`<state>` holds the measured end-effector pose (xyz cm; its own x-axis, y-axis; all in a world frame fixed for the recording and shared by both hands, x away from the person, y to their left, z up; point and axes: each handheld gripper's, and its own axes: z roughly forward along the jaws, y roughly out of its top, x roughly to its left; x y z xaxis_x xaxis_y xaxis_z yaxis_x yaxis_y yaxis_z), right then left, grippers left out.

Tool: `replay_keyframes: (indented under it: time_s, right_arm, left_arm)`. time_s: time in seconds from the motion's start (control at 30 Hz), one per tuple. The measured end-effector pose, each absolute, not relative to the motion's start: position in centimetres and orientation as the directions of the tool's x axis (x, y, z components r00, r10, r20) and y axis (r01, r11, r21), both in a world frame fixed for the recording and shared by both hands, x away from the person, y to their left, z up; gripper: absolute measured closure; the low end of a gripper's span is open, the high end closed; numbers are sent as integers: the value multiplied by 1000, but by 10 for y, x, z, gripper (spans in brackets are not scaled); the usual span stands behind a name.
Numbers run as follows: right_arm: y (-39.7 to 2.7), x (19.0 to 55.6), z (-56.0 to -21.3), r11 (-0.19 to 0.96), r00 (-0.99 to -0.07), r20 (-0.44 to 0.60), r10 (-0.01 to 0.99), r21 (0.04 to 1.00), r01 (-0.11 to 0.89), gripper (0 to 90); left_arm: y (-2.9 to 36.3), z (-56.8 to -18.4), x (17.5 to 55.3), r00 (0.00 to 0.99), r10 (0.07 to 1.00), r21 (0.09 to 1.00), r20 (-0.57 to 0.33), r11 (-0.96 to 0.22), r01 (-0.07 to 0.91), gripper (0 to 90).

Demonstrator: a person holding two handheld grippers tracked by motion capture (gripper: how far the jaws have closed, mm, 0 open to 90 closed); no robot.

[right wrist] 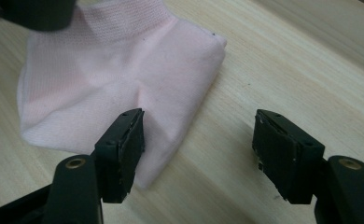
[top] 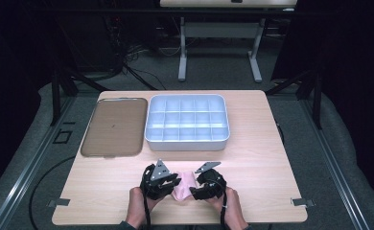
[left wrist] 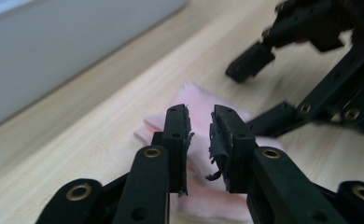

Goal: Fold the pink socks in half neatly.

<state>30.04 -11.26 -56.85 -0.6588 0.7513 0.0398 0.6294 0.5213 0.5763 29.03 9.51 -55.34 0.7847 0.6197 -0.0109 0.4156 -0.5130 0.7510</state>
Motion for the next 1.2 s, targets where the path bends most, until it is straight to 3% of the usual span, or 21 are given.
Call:
replay_keyframes:
  time_s: [0.3, 0.7, 0.77, 0.83, 0.97, 1.2]
  right_arm:
    - [-118, 298, -570, 490, -639, 56, 768, 591, 641, 345]
    - [-128, 300, -567, 431, -633, 205, 746, 576, 694, 620]
    - [-129, 300, -570, 403, -625, 257, 737, 576, 711, 752]
    - [-131, 300, -572, 381, -617, 294, 730, 574, 725, 805]
    - [-137, 301, -576, 323, -594, 363, 718, 582, 746, 857]
    - [-140, 297, -571, 300, -585, 353, 730, 603, 739, 865]
  left_arm:
    - [98, -572, 290, 786, 618, 736, -11, -527, 424, 856]
    - [102, -577, 290, 779, 626, 759, -39, -489, 431, 890]
    - [101, -577, 290, 775, 630, 761, -46, -480, 436, 890]
    - [102, -578, 291, 773, 632, 763, -54, -472, 441, 890]
    - [103, -579, 292, 767, 638, 768, -77, -453, 453, 890]
    - [101, -580, 294, 759, 645, 774, -93, -432, 462, 890]
